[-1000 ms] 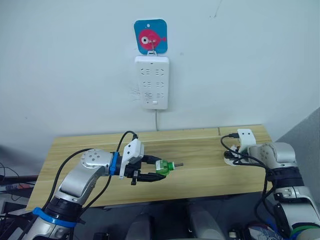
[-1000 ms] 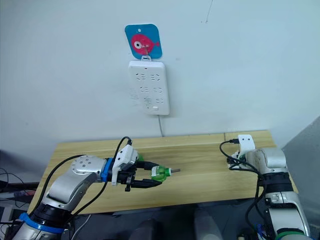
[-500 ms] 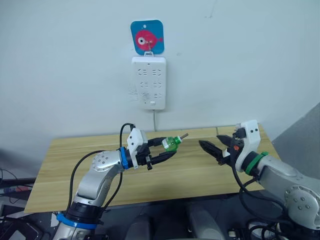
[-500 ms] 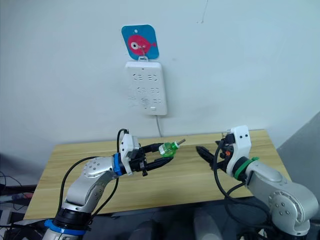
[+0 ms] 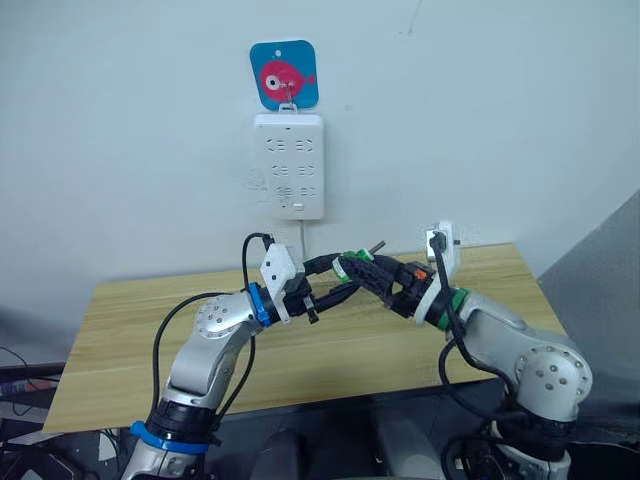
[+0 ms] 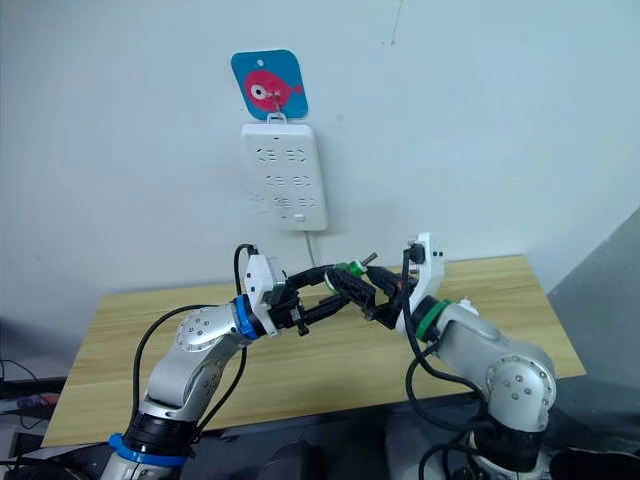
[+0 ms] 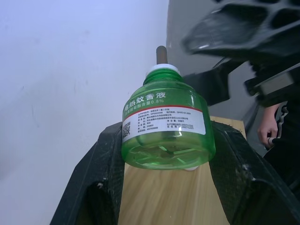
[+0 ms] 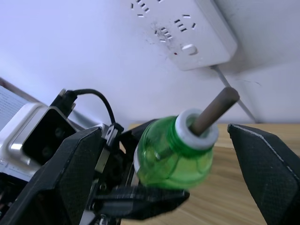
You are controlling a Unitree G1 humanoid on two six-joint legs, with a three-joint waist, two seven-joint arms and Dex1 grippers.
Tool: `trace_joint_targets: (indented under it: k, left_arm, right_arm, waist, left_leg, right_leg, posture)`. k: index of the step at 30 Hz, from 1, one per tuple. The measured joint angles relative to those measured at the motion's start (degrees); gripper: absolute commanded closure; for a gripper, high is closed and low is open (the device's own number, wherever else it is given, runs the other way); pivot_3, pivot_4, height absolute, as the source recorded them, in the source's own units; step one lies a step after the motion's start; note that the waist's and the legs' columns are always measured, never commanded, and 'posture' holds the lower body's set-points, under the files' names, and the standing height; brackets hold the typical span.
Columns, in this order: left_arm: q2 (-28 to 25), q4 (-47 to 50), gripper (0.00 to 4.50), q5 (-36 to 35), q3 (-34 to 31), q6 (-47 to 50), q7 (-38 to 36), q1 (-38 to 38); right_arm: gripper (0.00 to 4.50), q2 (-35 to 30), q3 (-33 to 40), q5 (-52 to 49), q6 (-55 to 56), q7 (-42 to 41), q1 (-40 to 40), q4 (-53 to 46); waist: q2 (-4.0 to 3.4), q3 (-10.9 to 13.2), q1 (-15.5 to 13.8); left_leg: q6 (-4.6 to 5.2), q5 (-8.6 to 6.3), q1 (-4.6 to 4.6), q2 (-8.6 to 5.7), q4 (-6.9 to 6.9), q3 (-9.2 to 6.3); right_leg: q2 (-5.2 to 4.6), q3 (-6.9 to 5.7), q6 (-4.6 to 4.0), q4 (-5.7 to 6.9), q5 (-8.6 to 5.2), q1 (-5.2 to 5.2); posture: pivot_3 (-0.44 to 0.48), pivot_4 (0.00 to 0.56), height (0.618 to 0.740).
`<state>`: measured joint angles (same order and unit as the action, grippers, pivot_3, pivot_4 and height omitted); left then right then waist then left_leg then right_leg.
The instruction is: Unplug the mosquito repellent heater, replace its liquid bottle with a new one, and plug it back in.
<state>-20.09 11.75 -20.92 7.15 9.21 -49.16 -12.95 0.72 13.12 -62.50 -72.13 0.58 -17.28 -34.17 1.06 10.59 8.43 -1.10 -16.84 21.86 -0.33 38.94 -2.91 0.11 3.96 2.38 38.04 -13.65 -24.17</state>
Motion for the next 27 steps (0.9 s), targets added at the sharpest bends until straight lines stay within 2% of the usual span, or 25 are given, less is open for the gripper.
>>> trace_joint_targets:
  k: [1,8,9,10,16,22,25,27]
  left_arm:
    - [0.01,0.15,2.31,0.0,0.02,-0.05,0.04,0.05]
    - [0.01,1.29,2.31,-0.01,-0.01,-1.52,0.18,1.63]
    - [-0.04,1.29,2.31,0.09,-0.06,-2.1,0.1,1.74]
    - [-0.04,1.29,2.31,0.09,-0.07,-2.54,-0.08,1.84]
    - [-0.06,1.28,2.31,0.63,-0.14,-5.98,-0.63,2.93]
    - [-2.6,1.06,0.3,2.38,0.89,-7.42,-1.9,4.18]
    - [-7.15,0.53,0.26,3.8,0.54,-7.11,-2.97,7.9]
    - [-9.15,-0.03,0.26,3.96,-0.42,-6.35,-2.99,10.37]
  right_arm:
    - [0.59,0.25,-0.08,-0.56,0.46,0.48,0.0,0.62]
    - [3.17,-0.22,-0.62,-5.48,4.03,3.62,0.07,2.71]
    - [3.5,-0.63,-0.68,-6.41,4.44,3.97,0.08,3.02]
    - [3.63,-0.8,-0.8,-7.04,4.66,4.25,0.13,3.05]
    - [3.63,-2.93,-2.65,-10.8,6.86,5.9,0.83,3.08]
    - [3.63,-4.85,-6.32,-11.54,8.81,6.71,1.35,3.08]
    - [3.63,-9.91,-6.79,-6.59,11.4,5.53,2.44,3.11]
    - [3.63,-15.14,-9.95,2.85,15.8,3.43,2.85,3.96]
  waist:
    - [0.0,0.0,-0.02]
    - [0.0,0.0,-0.07]
    - [0.0,0.0,-0.08]
    - [0.0,0.0,-0.07]
    - [0.0,0.0,-0.1]
    - [0.0,0.0,-0.08]
    - [-0.01,0.0,-0.13]
    - [-0.02,0.01,-0.2]
  left_leg:
    - [0.0,0.0,0.0,0.0,-0.01,0.0]
    - [0.0,0.0,-0.02,-0.01,-0.01,0.04]
    - [0.0,0.0,-0.02,-0.01,-0.01,0.05]
    - [0.0,0.0,-0.03,-0.01,-0.01,0.06]
    - [0.0,0.0,-0.01,0.0,-0.01,0.06]
    - [0.0,0.0,-0.03,0.02,-0.01,0.05]
    - [0.0,0.0,-0.02,0.01,-0.02,0.07]
    - [0.0,0.0,-0.03,-0.01,-0.02,0.14]
  right_leg:
    - [0.0,0.0,0.0,0.0,0.0,0.0]
    - [0.0,0.01,0.01,0.0,-0.01,0.0]
    - [0.01,0.01,0.01,0.0,-0.01,0.0]
    - [0.01,0.01,0.01,0.0,-0.01,0.0]
    - [0.01,0.02,0.01,-0.03,-0.01,0.0]
    - [0.05,0.04,0.23,-0.02,-0.14,0.0]
    - [0.03,0.03,0.25,-0.05,-0.16,-0.01]
    - [0.0,0.0,0.27,-0.08,-0.17,-0.02]
  posture:
    - [-0.178,0.159,0.733]
    - [-0.174,0.157,0.733]
    - [-0.175,0.156,0.733]
    - [-0.175,0.156,0.733]
    - [-0.174,0.155,0.733]
    - [-0.171,0.159,0.733]
    - [-0.165,0.164,0.733]
    - [-0.155,0.167,0.733]
